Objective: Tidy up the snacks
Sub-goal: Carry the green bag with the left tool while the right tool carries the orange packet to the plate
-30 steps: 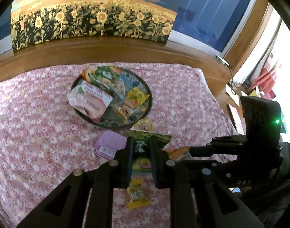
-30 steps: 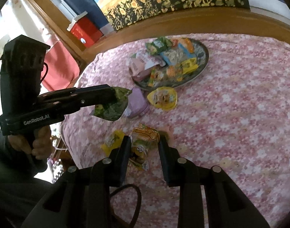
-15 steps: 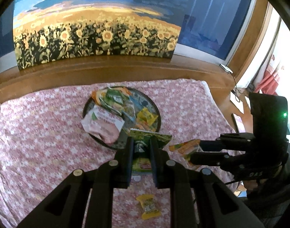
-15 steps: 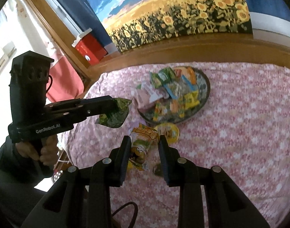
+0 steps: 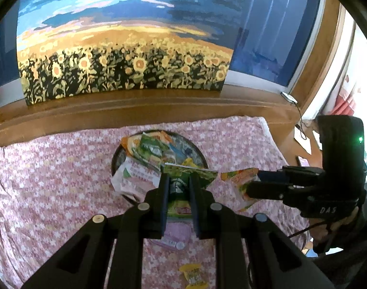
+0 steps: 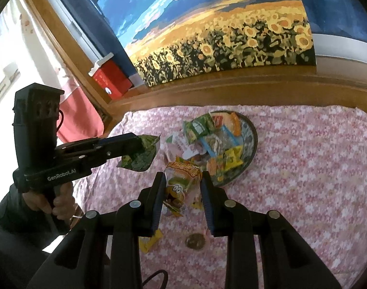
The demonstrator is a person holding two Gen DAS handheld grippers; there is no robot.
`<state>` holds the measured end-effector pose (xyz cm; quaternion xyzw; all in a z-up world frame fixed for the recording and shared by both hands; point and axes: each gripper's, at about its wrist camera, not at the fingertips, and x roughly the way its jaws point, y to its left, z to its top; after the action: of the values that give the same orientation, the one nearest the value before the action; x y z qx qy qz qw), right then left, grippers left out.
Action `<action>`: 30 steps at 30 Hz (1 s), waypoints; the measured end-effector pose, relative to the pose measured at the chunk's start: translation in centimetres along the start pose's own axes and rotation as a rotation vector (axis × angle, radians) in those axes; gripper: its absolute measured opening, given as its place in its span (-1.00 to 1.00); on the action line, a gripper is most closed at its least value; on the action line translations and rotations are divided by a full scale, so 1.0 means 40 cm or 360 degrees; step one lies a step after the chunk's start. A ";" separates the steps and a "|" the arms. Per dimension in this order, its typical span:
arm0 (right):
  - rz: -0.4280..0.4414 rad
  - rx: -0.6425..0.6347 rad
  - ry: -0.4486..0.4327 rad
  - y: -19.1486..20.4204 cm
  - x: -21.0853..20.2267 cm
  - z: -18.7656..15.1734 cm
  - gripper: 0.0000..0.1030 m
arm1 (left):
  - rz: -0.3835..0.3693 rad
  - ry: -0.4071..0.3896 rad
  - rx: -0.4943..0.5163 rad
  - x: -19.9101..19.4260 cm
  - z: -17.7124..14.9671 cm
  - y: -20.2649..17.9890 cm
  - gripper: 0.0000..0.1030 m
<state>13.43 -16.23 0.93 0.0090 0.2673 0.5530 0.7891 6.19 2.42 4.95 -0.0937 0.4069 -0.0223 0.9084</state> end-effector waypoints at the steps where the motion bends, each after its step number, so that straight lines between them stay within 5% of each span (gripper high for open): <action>1: 0.0000 -0.0001 -0.0002 -0.001 0.002 0.004 -0.41 | 0.0002 -0.0005 0.0003 0.001 0.004 0.001 -0.68; 30: 0.0004 0.0034 0.0040 -0.064 0.082 0.070 -0.41 | 0.0011 0.0066 -0.0030 0.103 0.050 0.050 -0.67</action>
<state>17.65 -13.55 1.18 0.0107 0.2829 0.5511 0.7849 10.33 4.21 2.85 -0.1005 0.4262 -0.0173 0.8989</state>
